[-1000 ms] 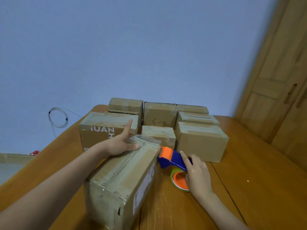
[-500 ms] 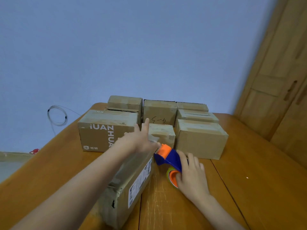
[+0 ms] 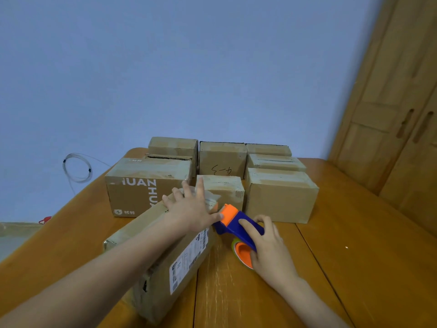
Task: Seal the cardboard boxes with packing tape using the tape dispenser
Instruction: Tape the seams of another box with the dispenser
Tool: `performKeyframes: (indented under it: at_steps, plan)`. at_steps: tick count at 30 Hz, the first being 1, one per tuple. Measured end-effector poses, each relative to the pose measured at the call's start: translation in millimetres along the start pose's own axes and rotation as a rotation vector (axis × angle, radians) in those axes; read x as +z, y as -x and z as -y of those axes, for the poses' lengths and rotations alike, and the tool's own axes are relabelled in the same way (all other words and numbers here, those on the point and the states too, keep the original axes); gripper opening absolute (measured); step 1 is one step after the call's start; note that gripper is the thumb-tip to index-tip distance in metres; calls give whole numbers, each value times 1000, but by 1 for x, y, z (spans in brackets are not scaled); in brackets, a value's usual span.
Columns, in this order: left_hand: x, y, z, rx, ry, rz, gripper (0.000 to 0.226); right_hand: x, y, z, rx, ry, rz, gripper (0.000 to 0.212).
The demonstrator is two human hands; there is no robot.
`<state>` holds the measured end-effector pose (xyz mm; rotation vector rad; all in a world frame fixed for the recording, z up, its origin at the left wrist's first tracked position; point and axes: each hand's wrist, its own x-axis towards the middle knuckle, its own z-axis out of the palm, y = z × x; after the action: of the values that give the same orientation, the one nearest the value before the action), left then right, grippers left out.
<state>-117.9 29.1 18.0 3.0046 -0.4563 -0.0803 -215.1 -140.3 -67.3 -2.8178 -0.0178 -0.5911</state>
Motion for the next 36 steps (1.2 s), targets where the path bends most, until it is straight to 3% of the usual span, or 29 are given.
performKeyframes:
  at_steps: [4,9,15,19,24,28,36]
  plan:
    - [-6,4,20,127,10,6,109,-7,8,17,20,33,50,70]
    - [-11,10,33,192,-23,27,101,-3,14,34,41,39,17,72]
    - [-6,15,17,94,-230,-21,86,1,14,39,115,120,24,107]
    - [3,13,10,61,-297,-108,87,6,15,39,120,165,45,112]
    - [9,11,14,73,-174,-139,88,2,15,42,149,211,81,112]
    - [9,10,18,85,-52,-113,91,-12,15,51,110,213,231,88]
    - [10,7,18,84,-14,-95,83,-39,-1,57,32,333,238,66]
